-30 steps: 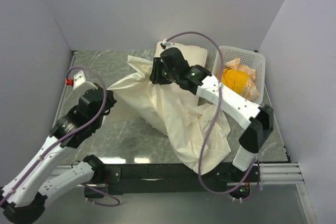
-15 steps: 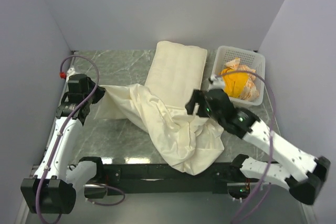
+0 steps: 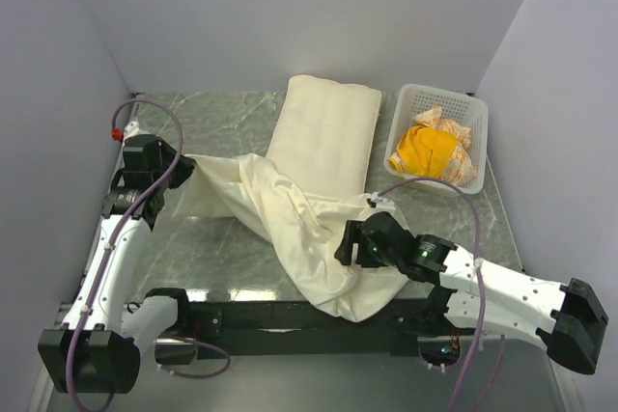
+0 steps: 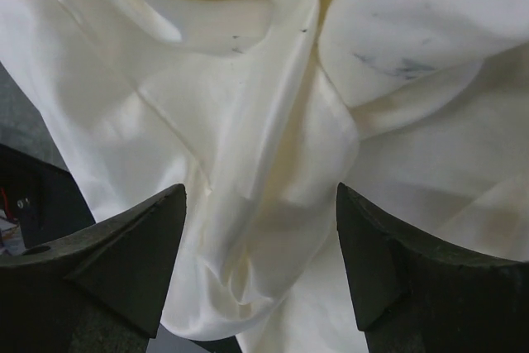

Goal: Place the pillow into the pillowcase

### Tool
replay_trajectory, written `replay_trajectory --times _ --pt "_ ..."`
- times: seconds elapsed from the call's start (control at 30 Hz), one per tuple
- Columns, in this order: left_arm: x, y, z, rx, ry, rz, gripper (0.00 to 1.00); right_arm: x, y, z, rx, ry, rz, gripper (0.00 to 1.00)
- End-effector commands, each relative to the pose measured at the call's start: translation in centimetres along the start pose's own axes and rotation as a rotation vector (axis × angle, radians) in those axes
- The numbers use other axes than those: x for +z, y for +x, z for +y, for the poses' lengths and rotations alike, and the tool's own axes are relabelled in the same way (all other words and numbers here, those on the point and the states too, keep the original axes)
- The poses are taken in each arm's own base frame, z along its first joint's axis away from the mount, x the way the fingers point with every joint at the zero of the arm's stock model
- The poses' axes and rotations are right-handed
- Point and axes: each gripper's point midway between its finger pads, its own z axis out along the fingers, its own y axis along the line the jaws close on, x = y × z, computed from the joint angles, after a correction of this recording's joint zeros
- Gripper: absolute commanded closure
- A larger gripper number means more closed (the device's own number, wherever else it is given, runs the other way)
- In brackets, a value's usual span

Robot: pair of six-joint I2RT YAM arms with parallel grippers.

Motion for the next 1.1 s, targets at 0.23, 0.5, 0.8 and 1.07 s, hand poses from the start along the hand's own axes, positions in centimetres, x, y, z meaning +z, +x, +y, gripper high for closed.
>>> replay_trajectory --times 0.23,0.5,0.8,1.07 --pt "-3.1 -5.2 -4.3 0.038 0.092 -0.128 0.99 -0.8 -1.6 4.9 -0.04 -0.107 -0.016 0.82" --pt "-7.8 -11.5 -6.6 0.074 0.072 -0.3 0.99 -11.8 -15.5 7.6 -0.073 -0.015 -0.409 1.0" --pt "-17.6 -22.3 -7.0 0.101 -0.117 -0.659 0.99 -26.4 -29.8 8.3 0.025 0.065 -0.801 1.0" --pt "-22.3 -25.3 -6.2 0.073 -0.203 -0.82 0.99 -32.7 -34.8 8.5 0.06 0.091 -0.971 1.0"
